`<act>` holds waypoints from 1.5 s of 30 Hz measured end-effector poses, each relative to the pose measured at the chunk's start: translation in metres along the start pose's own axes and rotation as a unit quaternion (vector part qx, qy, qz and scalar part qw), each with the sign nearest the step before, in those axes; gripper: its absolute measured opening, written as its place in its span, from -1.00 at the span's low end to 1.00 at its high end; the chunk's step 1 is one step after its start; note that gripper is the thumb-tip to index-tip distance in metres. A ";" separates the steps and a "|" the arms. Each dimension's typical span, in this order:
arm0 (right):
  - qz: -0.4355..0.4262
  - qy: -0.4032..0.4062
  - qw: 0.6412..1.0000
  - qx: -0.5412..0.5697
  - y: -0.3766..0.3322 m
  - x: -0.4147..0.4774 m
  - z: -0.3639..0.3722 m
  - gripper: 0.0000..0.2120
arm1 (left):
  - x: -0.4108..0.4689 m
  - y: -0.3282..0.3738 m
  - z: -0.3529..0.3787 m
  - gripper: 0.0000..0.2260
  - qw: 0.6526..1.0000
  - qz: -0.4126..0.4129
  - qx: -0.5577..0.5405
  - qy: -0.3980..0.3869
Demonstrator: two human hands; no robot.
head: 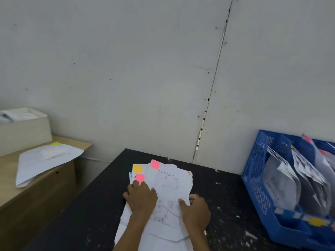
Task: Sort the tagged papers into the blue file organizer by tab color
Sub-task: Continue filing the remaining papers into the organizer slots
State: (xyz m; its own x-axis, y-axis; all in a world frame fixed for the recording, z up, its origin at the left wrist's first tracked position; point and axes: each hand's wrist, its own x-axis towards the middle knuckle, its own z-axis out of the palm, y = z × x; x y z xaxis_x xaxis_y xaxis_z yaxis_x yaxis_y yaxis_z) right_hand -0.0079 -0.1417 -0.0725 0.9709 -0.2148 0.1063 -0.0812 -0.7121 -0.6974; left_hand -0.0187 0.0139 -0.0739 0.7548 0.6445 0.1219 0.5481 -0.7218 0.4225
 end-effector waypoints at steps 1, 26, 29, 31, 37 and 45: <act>0.009 0.007 0.999 0.030 0.001 0.001 -0.001 -0.87 | 0.000 0.001 -0.001 -0.68 1.000 0.000 -0.008 0.002; -0.046 0.016 0.970 0.237 0.024 0.017 -0.021 -0.89 | -0.004 0.000 -0.004 -0.73 0.998 -0.030 -0.044 0.017; -0.053 -0.029 0.965 0.256 0.024 0.016 -0.024 -0.78 | -0.005 0.000 -0.004 -0.73 0.999 -0.026 -0.042 0.006; -0.054 -0.077 0.956 0.278 0.024 0.016 -0.026 -0.86 | -0.006 0.003 -0.005 -0.73 0.999 -0.023 -0.036 0.005; -0.085 -0.108 0.930 0.341 0.018 0.026 -0.060 -0.87 | -0.015 0.027 -0.010 -0.73 0.997 -0.005 -0.081 0.022; -0.186 0.037 0.911 0.367 0.050 0.055 -0.211 -0.83 | -0.063 0.182 -0.025 -0.81 0.894 0.304 -0.328 -0.011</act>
State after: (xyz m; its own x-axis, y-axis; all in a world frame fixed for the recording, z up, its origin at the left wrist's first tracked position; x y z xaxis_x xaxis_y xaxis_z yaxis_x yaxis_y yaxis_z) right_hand -0.0059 -0.3304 0.0482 0.8805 -0.1133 0.4603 0.4491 -0.1115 -0.8865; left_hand 0.0248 -0.1515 0.0176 0.8524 0.1728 0.4935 -0.2896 -0.6297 0.7208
